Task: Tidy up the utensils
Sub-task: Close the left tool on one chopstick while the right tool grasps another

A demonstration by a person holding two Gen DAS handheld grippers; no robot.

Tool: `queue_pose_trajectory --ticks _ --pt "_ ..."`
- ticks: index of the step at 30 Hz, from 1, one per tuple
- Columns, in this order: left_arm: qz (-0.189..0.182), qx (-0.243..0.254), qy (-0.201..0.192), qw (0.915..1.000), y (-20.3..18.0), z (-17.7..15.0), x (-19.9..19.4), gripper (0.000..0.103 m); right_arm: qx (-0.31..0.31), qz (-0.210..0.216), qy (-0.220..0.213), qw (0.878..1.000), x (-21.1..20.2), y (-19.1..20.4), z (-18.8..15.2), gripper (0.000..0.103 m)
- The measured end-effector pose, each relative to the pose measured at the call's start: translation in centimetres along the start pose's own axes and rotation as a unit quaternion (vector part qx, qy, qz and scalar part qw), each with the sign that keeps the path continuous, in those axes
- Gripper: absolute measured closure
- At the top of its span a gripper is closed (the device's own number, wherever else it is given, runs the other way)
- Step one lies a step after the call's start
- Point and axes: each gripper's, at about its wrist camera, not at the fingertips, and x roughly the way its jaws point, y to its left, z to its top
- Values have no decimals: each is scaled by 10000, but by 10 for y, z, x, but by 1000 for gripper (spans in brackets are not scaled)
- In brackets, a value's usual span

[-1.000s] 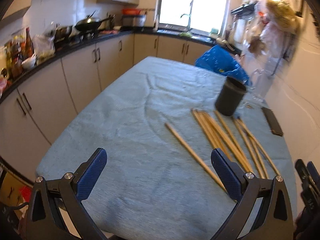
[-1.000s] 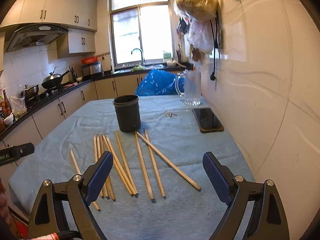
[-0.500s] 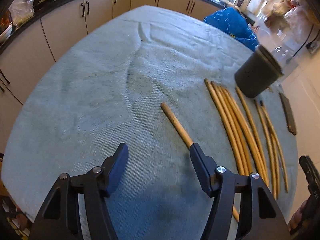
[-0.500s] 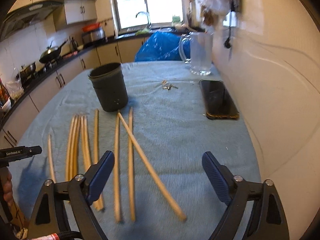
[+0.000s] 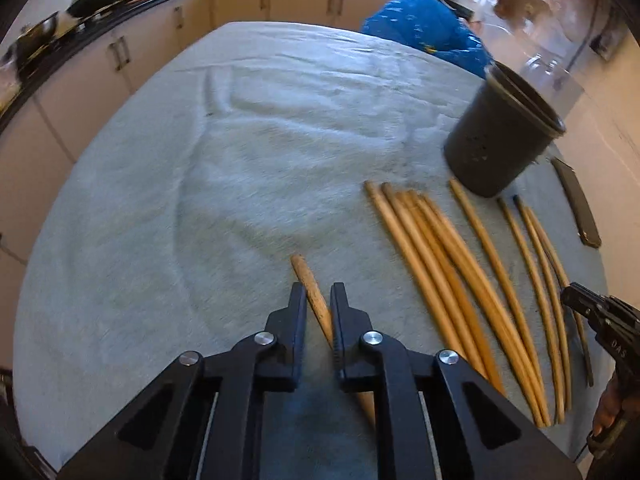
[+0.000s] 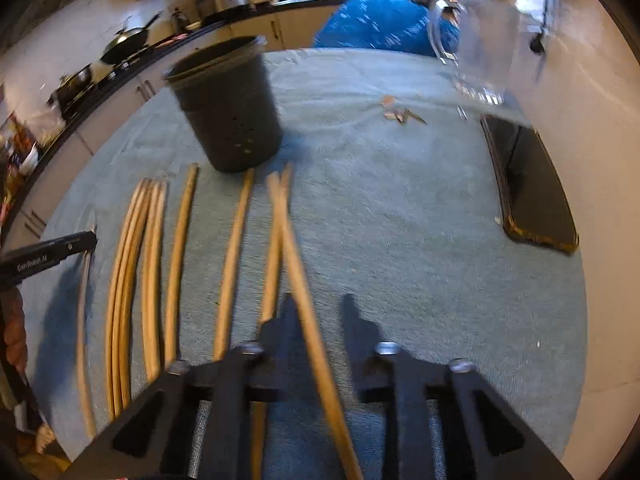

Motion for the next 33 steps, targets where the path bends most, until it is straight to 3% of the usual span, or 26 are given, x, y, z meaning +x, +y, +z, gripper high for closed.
queue_pose_trajectory --ticks 4,8,13,20,24,27,29,31,33 --pt "-25 410 -133 9991 -18 4 7 93 387 -62 -16 9992 -4 -16 -2 93" --pt "-173 707 -9 9973 -31 7 11 93 465 -329 100 9983 -8 -19 -3 93" --pt "-389 522 336 9973 -18 15 12 93 206 -424 317 9984 -4 -14 6 77" --pt "-611 289 757 9948 -14 27 22 92 -279 -659 691 9950 23 -4 41 76" --pt "-532 386 865 9941 -18 35 26 92 -440 -679 996 9917 38 0 64 76" --pt "-447 565 825 9940 -29 36 29 82 -531 -685 1197 9890 46 3 77 76" --pt "-364 682 702 9945 -37 33 28 77 -545 -664 1249 9884 49 3 81 78" --pt "-163 937 490 9943 -48 26 28 77 -565 -633 1211 9890 50 6 82 93" --pt "-15 1309 314 9909 -59 20 27 93 -599 -680 1048 9904 49 9 79 96"
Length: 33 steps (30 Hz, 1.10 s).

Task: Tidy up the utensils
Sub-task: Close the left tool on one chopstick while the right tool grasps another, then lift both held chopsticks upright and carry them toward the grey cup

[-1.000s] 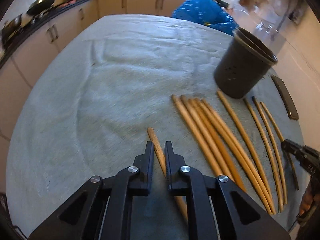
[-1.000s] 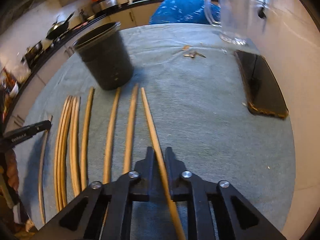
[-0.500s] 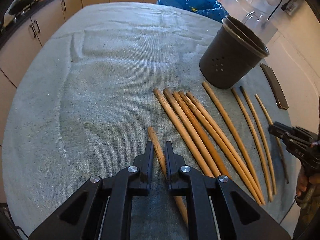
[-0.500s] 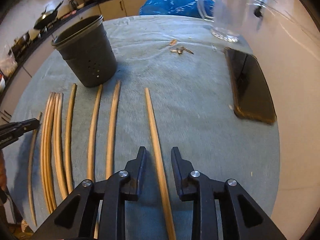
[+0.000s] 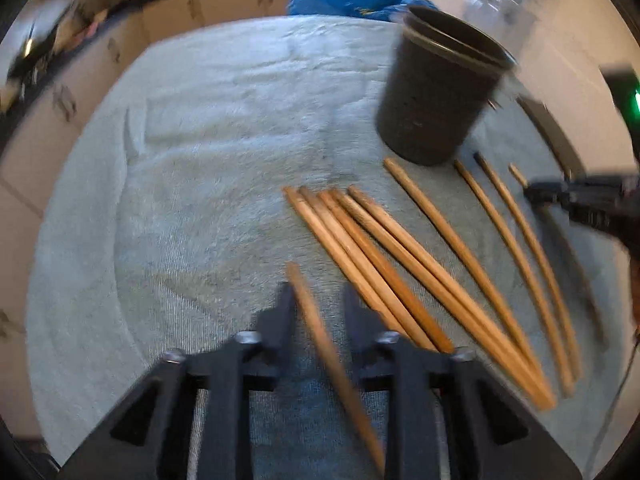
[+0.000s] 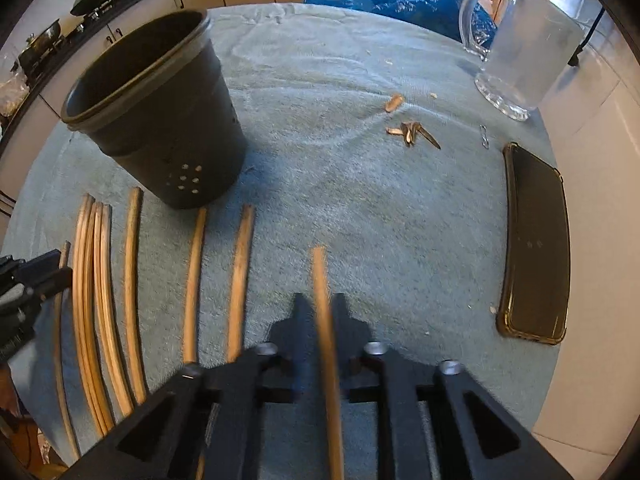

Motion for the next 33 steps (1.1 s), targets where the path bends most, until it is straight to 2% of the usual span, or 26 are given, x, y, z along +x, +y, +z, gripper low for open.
queue_pose_trajectory --ticks 3,7,15,20,24,33 --pt "-204 -112 -70 9997 3 -1 -8 96 28 33 -215 9998 -7 3 -10 97" --pt "-287 -257 -549 9977 15 -5 -45 96 353 275 -787 9959 -42 -5 -29 97" --pt "-598 -361 -1344 9885 10 -18 -111 97 564 501 -1920 9785 -122 4 -68 97" --pt "-548 -256 -1846 9809 -5 -45 -155 96 485 566 -2521 9648 -163 24 -97 97" --pt "-472 -243 -2236 9732 -10 -60 -184 96 474 671 -2807 9563 -182 35 -115 97" --pt "-907 -408 -2843 9536 -12 -63 -233 97 423 944 -3295 9385 -220 46 -130 97"
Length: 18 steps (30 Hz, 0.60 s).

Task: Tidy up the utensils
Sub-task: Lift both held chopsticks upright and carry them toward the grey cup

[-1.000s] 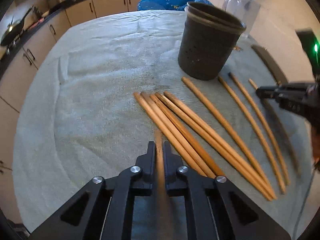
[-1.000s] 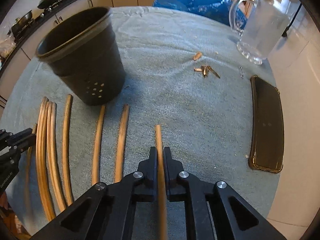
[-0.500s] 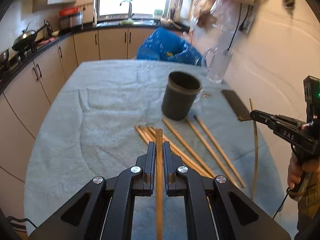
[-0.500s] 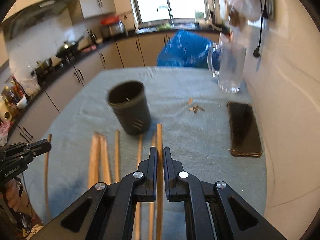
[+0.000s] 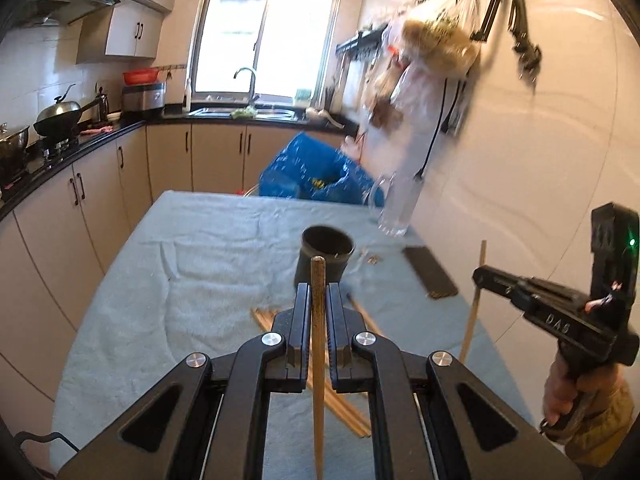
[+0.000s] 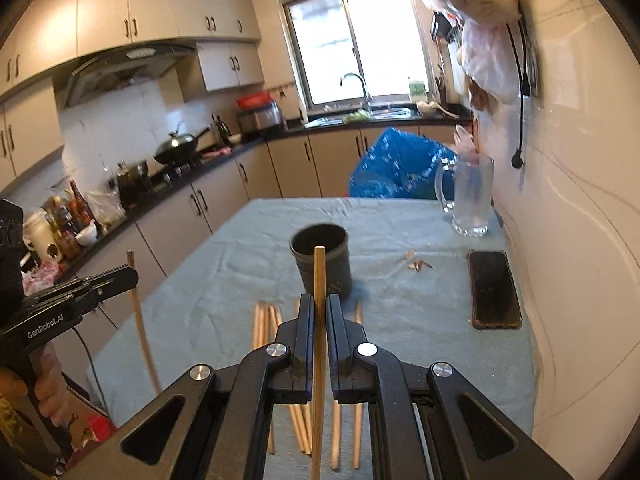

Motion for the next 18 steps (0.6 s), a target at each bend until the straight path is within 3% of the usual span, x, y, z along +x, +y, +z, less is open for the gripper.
queue_pose_trajectory --ticks 8,18 --pt "-138 -14 -331 9994 -4 39 1 96 87 203 -389 9990 -10 1 32 97" --pt "256 -141 -1087 9936 -8 131 45 97 418 23 -1372 9897 19 -5 115 97"
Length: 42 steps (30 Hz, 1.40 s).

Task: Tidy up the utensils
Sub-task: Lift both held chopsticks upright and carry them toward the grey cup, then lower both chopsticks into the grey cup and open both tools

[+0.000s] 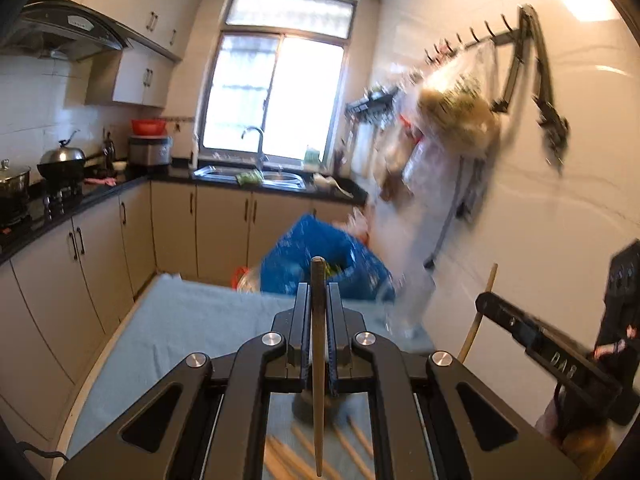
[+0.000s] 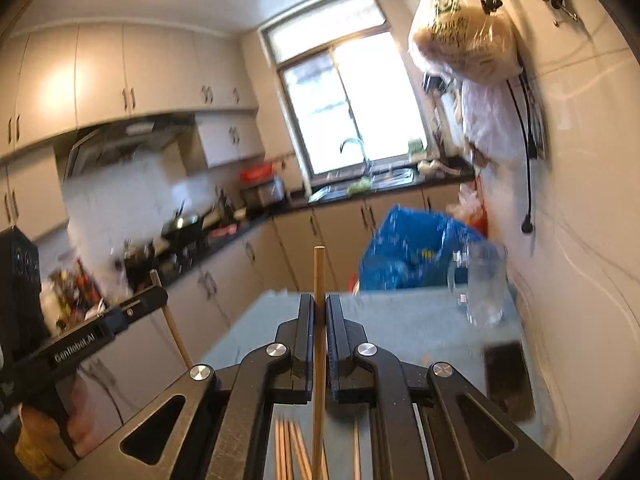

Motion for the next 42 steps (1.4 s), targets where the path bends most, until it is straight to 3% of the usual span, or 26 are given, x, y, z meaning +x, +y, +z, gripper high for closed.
queue_pose_trajectory --ticks 6,10,16,20,23,25,26,28,30,32,37,42 --pt "203 -139 -376 9990 -4 34 47 97 86 -346 -520 9980 51 0 24 97" --pt "255 -151 -344 9990 -10 39 87 97 199 -620 -651 9958 86 -9 24 97" --pt "365 -80 200 9991 -6 12 142 97 237 -696 -124 9972 128 -26 -7 97" --pt "435 -46 564 9974 -3 -8 158 96 258 -709 266 9968 141 -36 -30 97" --pt "426 -157 636 9969 1 -13 155 95 328 -690 438 9961 144 -42 -38 96" --pt "389 -163 675 9968 4 -14 147 85 395 -721 475 9955 144 -45 -40 90" --pt "397 -172 648 9970 4 -13 143 74 427 -720 501 9952 142 -47 -40 86" --pt "440 -193 506 9976 5 -13 126 64 458 -729 512 9950 138 -46 -38 71" --pt "424 -199 408 9981 7 -13 109 56 456 -757 461 9950 130 -45 -36 69" --pt "410 -203 374 9983 11 -14 91 53 427 -765 419 9953 117 -43 -33 66" --pt "519 -286 461 9972 31 -33 50 45 315 -858 376 9951 80 -43 -40 47" --pt "787 -590 1075 9893 65 -86 36 42 200 -941 911 9912 59 -49 -79 43"
